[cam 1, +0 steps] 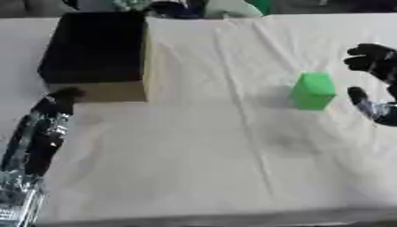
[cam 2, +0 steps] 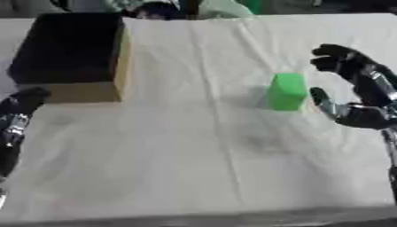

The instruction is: Pick up objects on the table and place them in the box.

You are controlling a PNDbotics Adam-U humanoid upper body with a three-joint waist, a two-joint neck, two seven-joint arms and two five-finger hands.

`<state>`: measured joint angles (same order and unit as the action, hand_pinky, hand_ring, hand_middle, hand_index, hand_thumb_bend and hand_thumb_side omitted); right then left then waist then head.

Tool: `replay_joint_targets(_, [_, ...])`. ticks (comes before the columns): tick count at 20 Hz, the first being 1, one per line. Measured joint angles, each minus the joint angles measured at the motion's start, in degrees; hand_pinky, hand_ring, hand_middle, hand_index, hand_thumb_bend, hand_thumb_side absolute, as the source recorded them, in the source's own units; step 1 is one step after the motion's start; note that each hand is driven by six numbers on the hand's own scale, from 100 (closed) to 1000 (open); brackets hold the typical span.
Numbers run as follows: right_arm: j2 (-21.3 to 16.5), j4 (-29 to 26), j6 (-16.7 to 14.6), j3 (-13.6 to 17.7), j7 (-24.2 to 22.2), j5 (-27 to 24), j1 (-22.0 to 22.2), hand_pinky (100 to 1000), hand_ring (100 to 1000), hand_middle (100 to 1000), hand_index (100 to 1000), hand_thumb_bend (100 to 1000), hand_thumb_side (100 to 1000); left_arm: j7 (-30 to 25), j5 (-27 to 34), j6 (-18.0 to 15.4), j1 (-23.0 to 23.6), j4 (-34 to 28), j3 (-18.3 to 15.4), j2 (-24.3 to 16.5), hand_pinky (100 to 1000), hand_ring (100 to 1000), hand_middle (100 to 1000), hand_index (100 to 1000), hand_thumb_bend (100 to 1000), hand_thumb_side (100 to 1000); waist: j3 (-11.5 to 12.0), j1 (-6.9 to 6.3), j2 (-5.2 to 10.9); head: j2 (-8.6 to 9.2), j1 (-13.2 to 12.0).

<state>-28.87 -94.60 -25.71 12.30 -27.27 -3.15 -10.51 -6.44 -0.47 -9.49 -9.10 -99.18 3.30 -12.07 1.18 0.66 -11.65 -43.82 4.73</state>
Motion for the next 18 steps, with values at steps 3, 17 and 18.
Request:
replay_joint_targets(3, [-1.9, 0.1, -1.9, -1.2, -1.0, 1.1, 0.2, 858, 863, 861, 946, 350, 100, 0.0, 0.0, 0.0, 0.1, 0.0, 0.0, 0.0, 1000, 967, 740, 818, 100, 667, 0.0, 0.6, 0.15, 0.0, -0.1])
replay_joint_targets(17, [-19.6, 7.3, -11.9, -8.4, -1.4, 0.7, -2.9, 858, 878, 872, 954, 455, 154, -0.2, -0.1, 0.1, 0.5, 0.3, 0.1, -0.6, 1000, 967, 740, 818, 100, 666, 0.9, 1.44, 0.42, 0.0, -0.1])
replay_joint_targets(18, [-20.4, 8.1, -12.0, -8.9, -1.3, 0.6, -3.5, 858, 879, 873, 954, 447, 172, -0.3, -0.1, 0.1, 0.5, 0.3, 0.1, -0.6, 1000, 967, 740, 818, 100, 665, 1.0, 1.44, 0.42, 0.0, -0.1])
